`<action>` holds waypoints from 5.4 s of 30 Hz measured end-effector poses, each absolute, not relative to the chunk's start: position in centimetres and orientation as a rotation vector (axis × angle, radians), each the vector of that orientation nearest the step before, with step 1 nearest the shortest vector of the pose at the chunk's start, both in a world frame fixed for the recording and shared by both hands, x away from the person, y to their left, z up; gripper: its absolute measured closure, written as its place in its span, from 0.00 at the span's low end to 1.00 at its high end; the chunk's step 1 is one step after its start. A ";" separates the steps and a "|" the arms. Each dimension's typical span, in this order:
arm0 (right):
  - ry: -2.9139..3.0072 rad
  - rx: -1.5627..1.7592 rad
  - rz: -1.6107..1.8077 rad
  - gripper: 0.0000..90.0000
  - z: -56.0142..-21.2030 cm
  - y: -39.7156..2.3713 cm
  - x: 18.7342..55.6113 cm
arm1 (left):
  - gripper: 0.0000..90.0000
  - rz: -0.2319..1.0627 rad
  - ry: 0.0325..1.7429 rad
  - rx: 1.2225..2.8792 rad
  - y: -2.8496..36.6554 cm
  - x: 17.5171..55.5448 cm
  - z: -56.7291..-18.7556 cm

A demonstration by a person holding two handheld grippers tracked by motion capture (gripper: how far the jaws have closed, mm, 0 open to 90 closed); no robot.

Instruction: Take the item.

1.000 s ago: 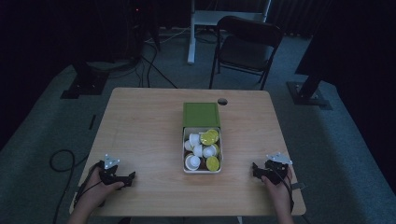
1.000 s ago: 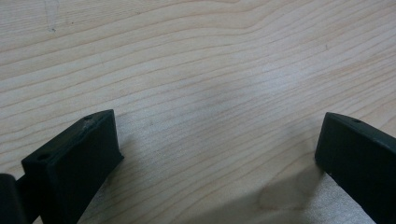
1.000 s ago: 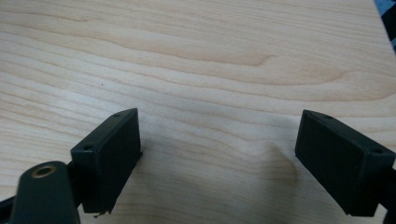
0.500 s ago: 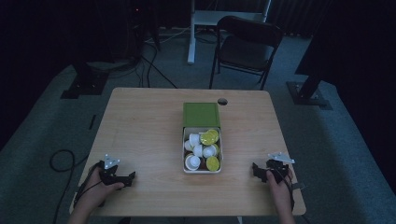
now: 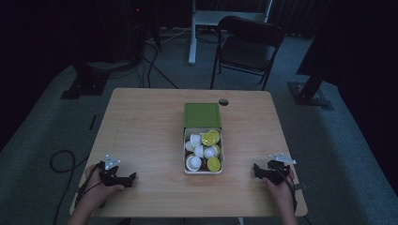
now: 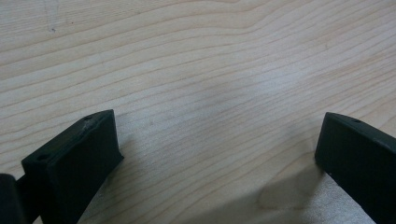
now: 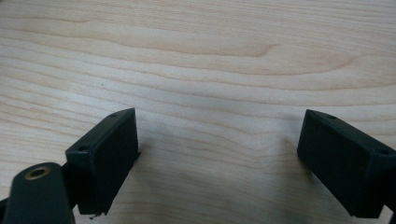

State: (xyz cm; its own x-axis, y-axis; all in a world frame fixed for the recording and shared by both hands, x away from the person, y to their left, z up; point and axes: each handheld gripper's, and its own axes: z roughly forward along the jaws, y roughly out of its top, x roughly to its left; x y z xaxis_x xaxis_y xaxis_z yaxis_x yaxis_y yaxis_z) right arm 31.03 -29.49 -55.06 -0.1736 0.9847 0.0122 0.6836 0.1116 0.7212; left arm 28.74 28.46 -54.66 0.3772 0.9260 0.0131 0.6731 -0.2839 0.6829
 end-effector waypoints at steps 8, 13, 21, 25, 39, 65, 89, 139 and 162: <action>1.917 1.617 0.829 0.13 -55.1 -29.5 31.0 | 0.00 0.516 1.303 2.080 27.3 28.5 -54.2; 1.917 1.618 0.829 0.13 -55.1 -29.5 31.0 | 0.00 0.511 1.228 2.073 26.1 28.5 -52.7; 1.917 1.617 0.829 0.13 -55.1 -29.5 31.0 | 0.00 0.493 1.134 2.062 24.7 29.0 -50.9; 1.917 1.616 0.829 0.13 -55.1 -29.5 31.0 | 0.00 0.494 1.078 2.076 23.6 29.2 -50.0; 1.917 1.616 0.829 0.13 -55.1 -29.5 31.0 | 0.00 0.461 0.971 2.064 21.1 30.3 -47.6; 1.916 1.617 0.830 0.13 -55.1 -29.5 31.0 | 0.00 0.394 0.779 2.071 14.8 31.8 -44.5; 1.916 1.617 0.831 0.13 -55.1 -29.5 31.0 | 0.00 0.322 0.695 2.071 9.8 33.1 -42.6; 1.915 1.617 0.831 0.13 -55.1 -29.5 31.0 | 0.17 0.284 0.790 2.255 2.3 38.2 -43.5; 1.916 1.616 0.831 0.13 -55.1 -29.5 31.0 | 0.42 0.314 0.811 2.283 1.6 38.3 -44.1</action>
